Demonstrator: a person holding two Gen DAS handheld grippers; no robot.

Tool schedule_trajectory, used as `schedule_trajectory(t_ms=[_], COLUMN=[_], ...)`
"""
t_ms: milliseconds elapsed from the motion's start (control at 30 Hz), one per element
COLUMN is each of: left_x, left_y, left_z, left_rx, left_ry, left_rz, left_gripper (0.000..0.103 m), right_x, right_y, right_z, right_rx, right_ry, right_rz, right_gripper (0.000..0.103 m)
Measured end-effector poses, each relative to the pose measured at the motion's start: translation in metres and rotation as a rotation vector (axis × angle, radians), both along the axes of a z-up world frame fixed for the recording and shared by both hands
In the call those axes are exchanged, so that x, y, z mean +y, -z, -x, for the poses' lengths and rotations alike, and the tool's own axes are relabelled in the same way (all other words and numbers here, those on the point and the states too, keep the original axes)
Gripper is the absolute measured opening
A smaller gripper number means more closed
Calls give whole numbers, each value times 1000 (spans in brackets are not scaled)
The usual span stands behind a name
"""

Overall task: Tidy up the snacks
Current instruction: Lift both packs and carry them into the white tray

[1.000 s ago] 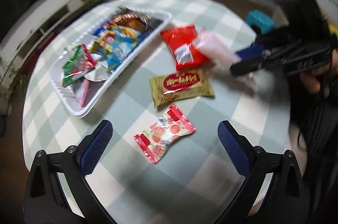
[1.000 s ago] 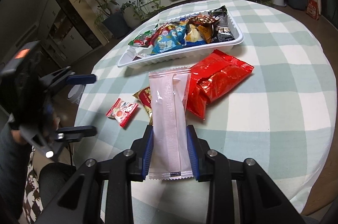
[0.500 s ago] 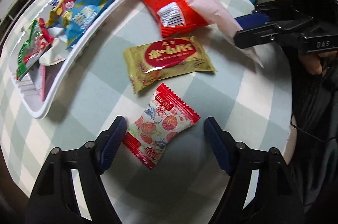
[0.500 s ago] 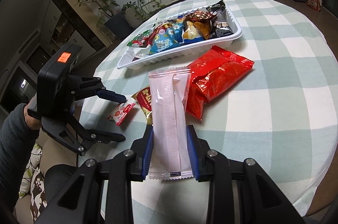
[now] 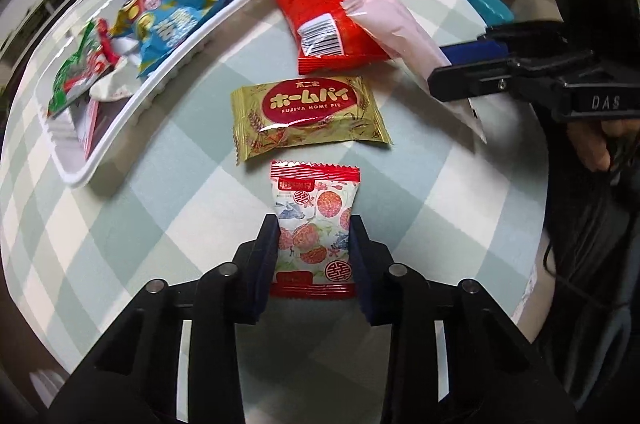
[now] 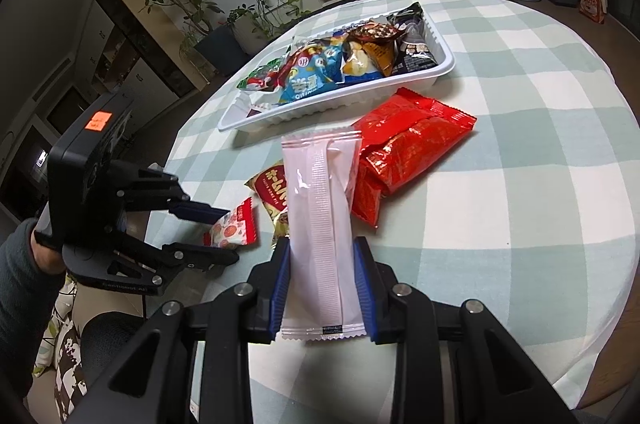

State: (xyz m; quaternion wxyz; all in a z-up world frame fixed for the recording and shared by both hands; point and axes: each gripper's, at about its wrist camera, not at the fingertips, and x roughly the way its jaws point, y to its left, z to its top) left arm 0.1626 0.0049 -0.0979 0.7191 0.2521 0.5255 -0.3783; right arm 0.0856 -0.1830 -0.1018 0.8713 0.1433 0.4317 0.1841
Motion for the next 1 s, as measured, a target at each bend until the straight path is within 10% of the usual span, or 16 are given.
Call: schedule_trajectory(t_ms=[267,533,1000], left_x=[25,65,118], left_y=[-3,-31,-118], left_z=[27,51,-23], left_rx=[37,69,-105], left_ry=[-163,-366,-649], left_rz=[151,474,635], left_gripper=[30,30,30], right_x=[-3,-19,-71], right_y=[-3,-8,-85], right_z=[2,1,-41], right_rx=[-22,-33,-90], right_ry=[14,54,167], right_rz=[-4,-98,-62], right_gripper=[33,33,33])
